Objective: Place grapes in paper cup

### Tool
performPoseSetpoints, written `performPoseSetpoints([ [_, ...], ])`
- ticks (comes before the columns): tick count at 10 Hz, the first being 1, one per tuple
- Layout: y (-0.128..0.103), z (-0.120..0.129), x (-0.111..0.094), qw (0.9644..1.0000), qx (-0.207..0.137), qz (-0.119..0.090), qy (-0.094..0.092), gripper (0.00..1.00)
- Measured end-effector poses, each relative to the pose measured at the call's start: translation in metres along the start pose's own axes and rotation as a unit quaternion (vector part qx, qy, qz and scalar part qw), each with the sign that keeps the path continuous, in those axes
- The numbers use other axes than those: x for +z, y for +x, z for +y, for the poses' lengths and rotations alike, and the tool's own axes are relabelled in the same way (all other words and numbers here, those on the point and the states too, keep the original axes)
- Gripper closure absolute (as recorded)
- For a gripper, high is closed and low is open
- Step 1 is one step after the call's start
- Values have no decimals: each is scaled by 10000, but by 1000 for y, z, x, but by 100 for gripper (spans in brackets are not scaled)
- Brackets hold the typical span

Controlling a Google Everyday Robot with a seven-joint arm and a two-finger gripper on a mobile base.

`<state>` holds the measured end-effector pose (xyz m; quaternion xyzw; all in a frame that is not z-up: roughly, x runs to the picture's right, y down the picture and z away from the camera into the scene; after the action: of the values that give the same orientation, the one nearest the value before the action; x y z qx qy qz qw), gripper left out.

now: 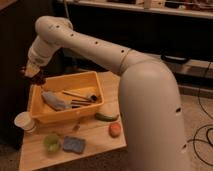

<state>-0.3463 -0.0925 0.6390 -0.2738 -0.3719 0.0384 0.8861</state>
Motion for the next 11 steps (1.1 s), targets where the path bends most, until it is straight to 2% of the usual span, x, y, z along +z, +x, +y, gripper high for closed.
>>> performPoseSetpoints([
  [6,-1,1,2,10000,-53,-42,-36,100],
  [8,-6,9,18,9992,-257,-185,-250,100],
  [9,-16,23,38,9976,-407,-326,-466,100],
  [10,-21,33,54,9961,-485,-428,-605,100],
  [11,-20,46,75,9940,-543,-544,-781,100],
])
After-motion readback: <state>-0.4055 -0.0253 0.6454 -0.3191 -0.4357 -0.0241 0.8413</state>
